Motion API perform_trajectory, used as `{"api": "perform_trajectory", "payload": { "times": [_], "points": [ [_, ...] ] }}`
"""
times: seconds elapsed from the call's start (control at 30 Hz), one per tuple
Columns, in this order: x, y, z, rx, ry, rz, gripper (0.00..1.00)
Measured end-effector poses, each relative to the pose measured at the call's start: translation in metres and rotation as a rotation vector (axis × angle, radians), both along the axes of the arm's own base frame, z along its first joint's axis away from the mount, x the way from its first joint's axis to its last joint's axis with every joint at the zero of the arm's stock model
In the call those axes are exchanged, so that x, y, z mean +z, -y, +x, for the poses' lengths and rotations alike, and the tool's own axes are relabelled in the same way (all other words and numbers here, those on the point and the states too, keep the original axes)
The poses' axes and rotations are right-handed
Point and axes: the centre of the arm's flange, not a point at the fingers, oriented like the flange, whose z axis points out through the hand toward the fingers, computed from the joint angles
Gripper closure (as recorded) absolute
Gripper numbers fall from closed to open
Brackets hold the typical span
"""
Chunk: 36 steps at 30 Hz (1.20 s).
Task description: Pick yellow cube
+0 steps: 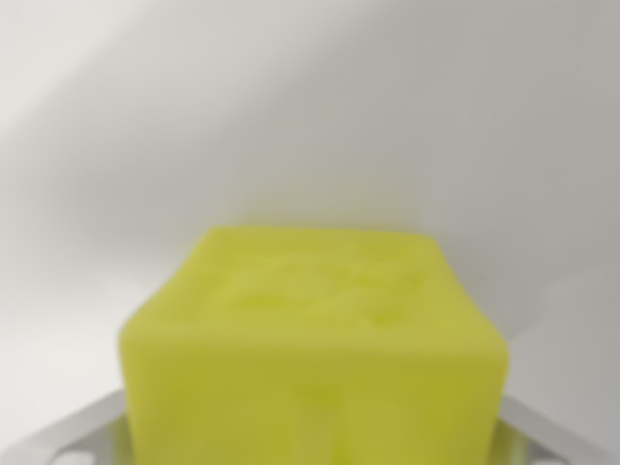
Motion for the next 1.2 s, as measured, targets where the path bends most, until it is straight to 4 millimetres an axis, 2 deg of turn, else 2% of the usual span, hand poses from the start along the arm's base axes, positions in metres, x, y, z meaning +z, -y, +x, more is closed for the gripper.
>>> {"api": "perform_trajectory", "payload": {
  "times": [1.2],
  "points": [
    [0.089, 0.0, 0.0, 0.0, 0.0, 0.0, 1.0]
  ]
}}
